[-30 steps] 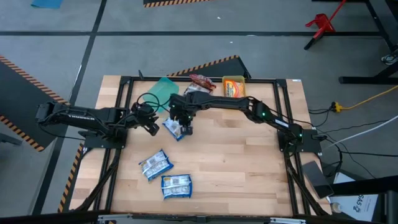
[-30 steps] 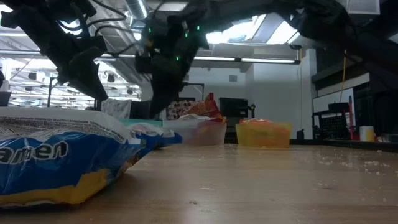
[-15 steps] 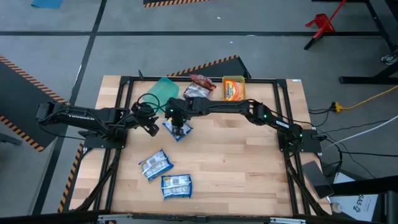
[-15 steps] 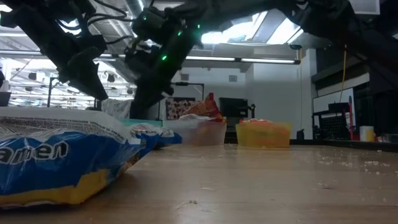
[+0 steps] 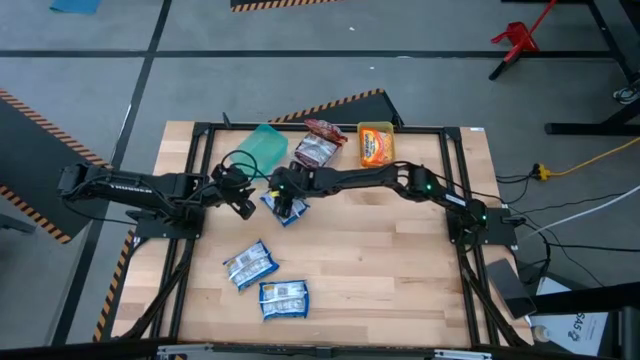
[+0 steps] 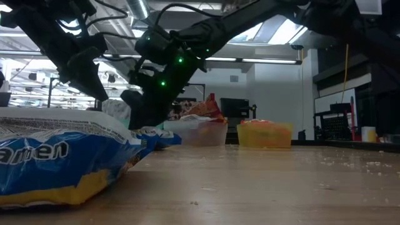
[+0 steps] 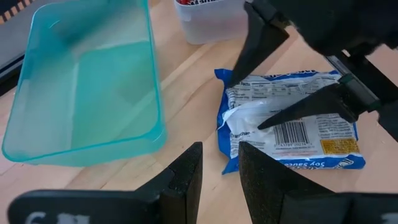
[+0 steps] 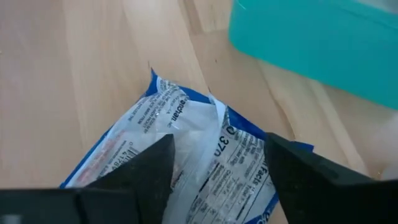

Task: Sort Maruchan noodles
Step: Put the top blue noodle pack into the blue bin

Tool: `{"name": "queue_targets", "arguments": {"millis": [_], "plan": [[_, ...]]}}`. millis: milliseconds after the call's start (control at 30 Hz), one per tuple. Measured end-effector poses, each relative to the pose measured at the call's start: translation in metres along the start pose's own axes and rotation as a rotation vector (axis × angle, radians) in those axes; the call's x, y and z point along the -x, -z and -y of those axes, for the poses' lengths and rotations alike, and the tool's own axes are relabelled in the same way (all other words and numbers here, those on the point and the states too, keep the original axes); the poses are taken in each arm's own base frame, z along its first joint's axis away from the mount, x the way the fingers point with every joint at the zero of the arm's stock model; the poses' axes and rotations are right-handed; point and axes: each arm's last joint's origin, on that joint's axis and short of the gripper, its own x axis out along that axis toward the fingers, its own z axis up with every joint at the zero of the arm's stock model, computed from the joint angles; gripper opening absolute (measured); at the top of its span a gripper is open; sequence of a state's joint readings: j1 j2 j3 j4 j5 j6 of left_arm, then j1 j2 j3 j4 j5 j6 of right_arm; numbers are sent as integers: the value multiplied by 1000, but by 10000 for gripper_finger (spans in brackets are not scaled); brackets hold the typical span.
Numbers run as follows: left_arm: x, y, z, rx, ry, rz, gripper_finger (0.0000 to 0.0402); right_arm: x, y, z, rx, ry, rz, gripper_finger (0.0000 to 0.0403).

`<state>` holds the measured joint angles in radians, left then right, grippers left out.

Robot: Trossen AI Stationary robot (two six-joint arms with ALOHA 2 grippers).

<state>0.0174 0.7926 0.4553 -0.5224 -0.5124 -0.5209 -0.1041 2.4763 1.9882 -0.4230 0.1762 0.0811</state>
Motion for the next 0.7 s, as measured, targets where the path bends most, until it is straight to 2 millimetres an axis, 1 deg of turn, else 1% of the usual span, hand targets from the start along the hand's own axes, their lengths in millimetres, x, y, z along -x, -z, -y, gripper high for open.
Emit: {"name": "queue_targets", "arguments": {"millis": [100, 167, 300, 333, 433, 500, 700], "plan": [[0, 0, 0, -2, 0, 0, 96, -3, 7, -3, 9, 30, -18, 186], [0, 0, 0, -2, 0, 0, 96, -3, 8, -4, 16, 23, -23, 137], [0, 0, 0, -2, 1, 0, 96, -4, 8, -8, 48, 6, -20, 28], [0, 0, 0, -2, 1, 0, 96, -4, 8, -8, 53, -3, -18, 15], [0, 0, 0, 2, -1, 1, 96, -4, 8, -8, 43, -42, -15, 14], [0, 0, 0, 8, -2, 1, 96, -3, 7, -8, 42, -63, -17, 5], [0, 0, 0, 20, -1, 2, 96, 15, -9, -8, 42, -126, -1, 1]]}}
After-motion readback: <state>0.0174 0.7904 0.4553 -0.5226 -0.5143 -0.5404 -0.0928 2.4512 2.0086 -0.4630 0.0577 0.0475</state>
